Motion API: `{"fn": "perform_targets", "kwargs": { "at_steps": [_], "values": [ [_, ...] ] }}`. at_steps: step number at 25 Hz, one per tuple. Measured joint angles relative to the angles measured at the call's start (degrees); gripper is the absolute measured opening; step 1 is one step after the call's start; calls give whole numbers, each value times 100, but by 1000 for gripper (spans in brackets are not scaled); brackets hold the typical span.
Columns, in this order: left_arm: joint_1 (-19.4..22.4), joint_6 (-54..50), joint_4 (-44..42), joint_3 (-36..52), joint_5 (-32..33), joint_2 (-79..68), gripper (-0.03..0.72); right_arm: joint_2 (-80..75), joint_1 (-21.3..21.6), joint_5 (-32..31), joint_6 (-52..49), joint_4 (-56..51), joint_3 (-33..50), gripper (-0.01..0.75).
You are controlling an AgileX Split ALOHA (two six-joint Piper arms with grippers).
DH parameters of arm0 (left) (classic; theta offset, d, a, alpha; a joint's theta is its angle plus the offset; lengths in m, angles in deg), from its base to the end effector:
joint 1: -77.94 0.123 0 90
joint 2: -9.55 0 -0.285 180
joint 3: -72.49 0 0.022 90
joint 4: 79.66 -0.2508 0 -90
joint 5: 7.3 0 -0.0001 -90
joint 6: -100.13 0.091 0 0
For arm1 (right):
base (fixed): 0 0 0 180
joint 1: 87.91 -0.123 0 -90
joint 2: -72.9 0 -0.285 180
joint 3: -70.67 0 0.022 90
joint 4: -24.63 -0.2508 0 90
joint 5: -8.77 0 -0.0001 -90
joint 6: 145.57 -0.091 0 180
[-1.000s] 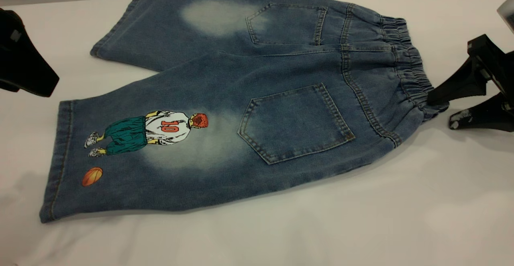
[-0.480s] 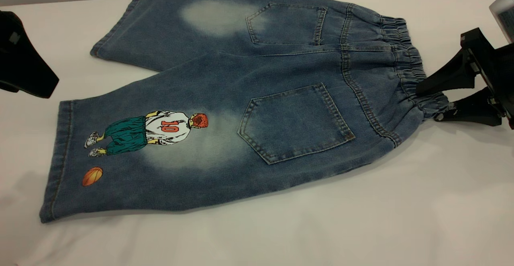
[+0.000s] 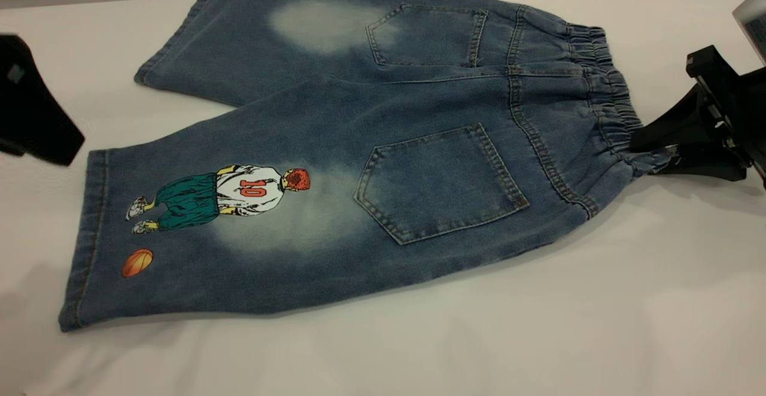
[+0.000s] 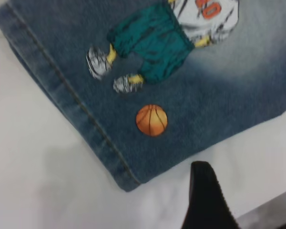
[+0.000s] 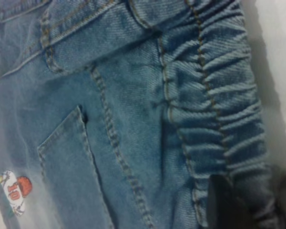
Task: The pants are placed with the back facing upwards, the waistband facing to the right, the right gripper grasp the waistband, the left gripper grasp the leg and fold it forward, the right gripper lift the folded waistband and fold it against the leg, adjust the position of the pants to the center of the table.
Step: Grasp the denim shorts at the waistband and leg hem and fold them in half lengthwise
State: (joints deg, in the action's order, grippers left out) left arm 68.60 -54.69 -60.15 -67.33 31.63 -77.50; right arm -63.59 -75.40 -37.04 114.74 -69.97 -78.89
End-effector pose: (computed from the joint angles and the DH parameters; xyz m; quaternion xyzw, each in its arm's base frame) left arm 0.2159 -0.0549 0.1876 0.1776 0.9693 -0.1041 0.1344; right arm 0.3112 -0.0023 0.0194 0.1683 0.8970 0.3875 0.1298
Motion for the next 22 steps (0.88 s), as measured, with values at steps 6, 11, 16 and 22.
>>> {"fn": "perform_targets", "kwargs": {
  "at_steps": [6,11,16,22],
  "values": [
    [-244,284,-214,380,-46,-415,388,0,0,-115,0,-146,0,53],
    [-648,-153,-1120,617,-100,-516,388,0,0,-123,-30,-186,0,18],
    [-654,-1271,-2298,797,-613,-666,388,0,0,-240,-56,-256,0,18],
    [-686,-1697,-2760,948,-1234,-1352,388,5,0,-400,-61,-337,0,18]
  ]
}}
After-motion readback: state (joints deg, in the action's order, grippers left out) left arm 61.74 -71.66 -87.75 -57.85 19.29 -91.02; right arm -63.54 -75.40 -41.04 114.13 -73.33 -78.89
